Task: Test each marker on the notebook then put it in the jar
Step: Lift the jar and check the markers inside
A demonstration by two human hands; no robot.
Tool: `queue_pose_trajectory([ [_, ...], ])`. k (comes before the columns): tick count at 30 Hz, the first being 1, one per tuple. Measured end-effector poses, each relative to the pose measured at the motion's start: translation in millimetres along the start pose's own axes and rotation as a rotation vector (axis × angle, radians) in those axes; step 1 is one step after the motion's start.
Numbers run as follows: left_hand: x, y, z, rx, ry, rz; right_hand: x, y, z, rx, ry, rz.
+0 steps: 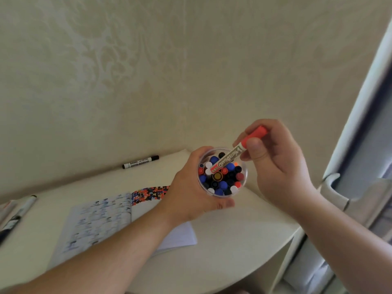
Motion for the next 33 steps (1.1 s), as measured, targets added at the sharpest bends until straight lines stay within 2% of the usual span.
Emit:
queue_pose_trajectory([
  [5, 5.7, -1.8, -1.1, -0.061, 0.004, 0.018, 1.4, 3.4, 1.3, 0.099, 0.094, -0.065],
  [10, 8.4, -3.2, -3.4, -0.045, -0.002, 0.001, 14.3, -1.6, 0.0, 0.324, 0.399, 0.068],
  [12, 8.4, -3.3, -4.7, -0.038, -0.007, 0.001, 16.4, -7.3, -3.2, 0.403, 0.458, 0.116],
  [18, 11.8, -6.7, -10.5, -0.108, -0.047, 0.014, 9.2, -11.5, -14.4, 0.541, 0.311, 0.093],
  [21, 12.5, -7.5, -13.4, -0.119, -0.061, 0.019, 12.3, -17.6, -21.7, 0.655, 0.325, 0.125],
  [30, 8.9, -9.1, -9.3, -0.089, -0.033, -0.004, 9.0, -27.2, -23.5, 0.6, 0.415, -0.065],
  [33, 8.2, -7.3, -9.6, -0.044, -0.006, -0.035, 6.8, -27.6, -22.7, 0.62, 0.341, 0.084],
])
Point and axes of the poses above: each hand's wrist, its own x-axis away from the middle knuckle, its own y-axis out of the back of the hand, z = x × y, the point moved 1 cm from there along -x, towards the middle knuckle, and after that the axes turned 8 degrees about y, right-handed, at the moved point
